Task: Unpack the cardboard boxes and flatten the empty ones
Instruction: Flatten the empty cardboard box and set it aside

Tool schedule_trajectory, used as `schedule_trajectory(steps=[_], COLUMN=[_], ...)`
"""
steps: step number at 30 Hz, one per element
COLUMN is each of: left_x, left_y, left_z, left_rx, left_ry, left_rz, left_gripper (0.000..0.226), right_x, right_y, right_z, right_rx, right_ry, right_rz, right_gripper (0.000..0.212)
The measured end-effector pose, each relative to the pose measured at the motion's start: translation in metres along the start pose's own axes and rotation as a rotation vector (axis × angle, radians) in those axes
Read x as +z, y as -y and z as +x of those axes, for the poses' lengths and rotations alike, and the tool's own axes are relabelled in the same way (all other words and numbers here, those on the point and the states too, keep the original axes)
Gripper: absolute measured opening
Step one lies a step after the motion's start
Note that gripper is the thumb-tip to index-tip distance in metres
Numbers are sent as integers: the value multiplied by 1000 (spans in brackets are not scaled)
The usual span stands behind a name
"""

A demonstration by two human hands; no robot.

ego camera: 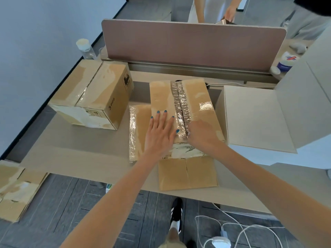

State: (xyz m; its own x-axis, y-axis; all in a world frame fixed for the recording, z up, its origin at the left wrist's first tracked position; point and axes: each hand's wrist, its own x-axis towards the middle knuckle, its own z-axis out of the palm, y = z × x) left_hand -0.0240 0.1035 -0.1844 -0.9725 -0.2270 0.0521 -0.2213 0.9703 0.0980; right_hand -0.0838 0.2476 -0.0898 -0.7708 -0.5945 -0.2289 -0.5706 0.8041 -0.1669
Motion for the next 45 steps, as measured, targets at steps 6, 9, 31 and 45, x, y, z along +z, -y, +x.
schedule_trajectory(steps=[6, 9, 31, 45], left_x=[3, 3, 10, 25], left_y=[0, 1, -34, -51], left_z=[1, 0, -68, -86], left_rx=[-16, -19, 215, 169], left_ry=[12, 14, -161, -194], left_rz=[8, 20, -144, -93], left_gripper=[68, 67, 46, 51], right_x=[6, 10, 88, 184], right_y=[-2, -3, -115, -183], right_z=[-31, -40, -124, -168], right_rx=[20, 30, -34, -22], right_ry=[-19, -14, -258, -64], right_rz=[14, -3, 137, -82], right_gripper=[15, 20, 34, 14])
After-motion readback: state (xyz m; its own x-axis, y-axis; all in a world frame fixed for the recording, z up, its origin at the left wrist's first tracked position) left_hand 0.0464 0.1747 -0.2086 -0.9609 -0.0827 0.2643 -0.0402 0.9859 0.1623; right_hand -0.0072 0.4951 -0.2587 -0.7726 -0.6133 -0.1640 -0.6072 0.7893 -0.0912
